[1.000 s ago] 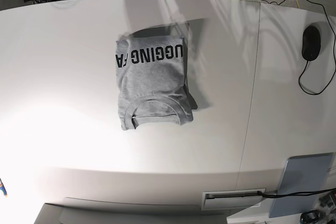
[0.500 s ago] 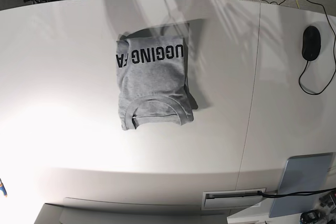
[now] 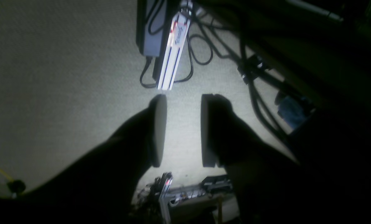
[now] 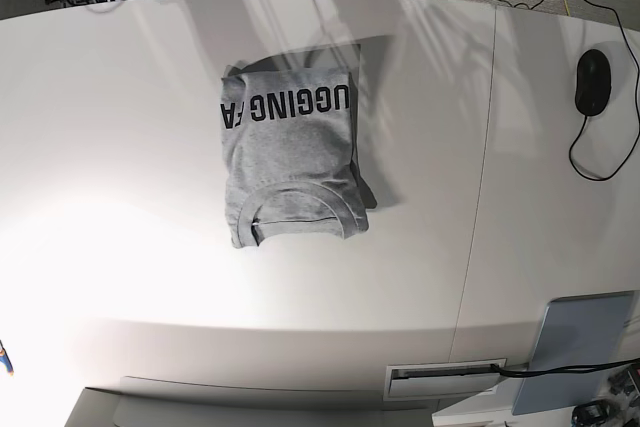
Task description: Fold the T-shirt properly
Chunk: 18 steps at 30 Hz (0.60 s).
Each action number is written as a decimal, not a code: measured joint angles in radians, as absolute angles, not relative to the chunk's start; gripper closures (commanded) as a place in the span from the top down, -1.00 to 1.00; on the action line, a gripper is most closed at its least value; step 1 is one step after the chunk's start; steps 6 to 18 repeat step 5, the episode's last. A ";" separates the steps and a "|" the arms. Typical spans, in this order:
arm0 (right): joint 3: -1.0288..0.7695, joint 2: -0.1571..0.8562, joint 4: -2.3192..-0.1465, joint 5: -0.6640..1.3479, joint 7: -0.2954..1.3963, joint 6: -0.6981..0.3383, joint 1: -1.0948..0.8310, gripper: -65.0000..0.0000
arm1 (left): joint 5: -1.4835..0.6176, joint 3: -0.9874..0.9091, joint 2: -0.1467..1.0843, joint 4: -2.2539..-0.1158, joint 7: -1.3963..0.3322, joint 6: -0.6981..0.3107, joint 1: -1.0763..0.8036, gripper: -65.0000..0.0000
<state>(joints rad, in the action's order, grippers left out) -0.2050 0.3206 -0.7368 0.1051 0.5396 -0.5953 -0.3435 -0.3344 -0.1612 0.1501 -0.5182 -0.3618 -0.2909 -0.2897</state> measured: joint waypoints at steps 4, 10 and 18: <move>-0.082 0.327 -0.706 0.102 0.541 -0.544 -0.317 -0.25 | -0.334 -0.161 0.144 -0.519 -0.363 -0.278 -0.289 -0.45; -0.064 0.327 -0.701 0.102 0.541 -0.537 -0.310 -0.25 | -0.334 -0.161 0.144 -0.519 -0.361 -0.278 -0.288 -0.45; -0.064 0.327 -0.701 0.102 0.541 -0.537 -0.310 -0.25 | -0.334 -0.161 0.144 -0.519 -0.361 -0.278 -0.288 -0.45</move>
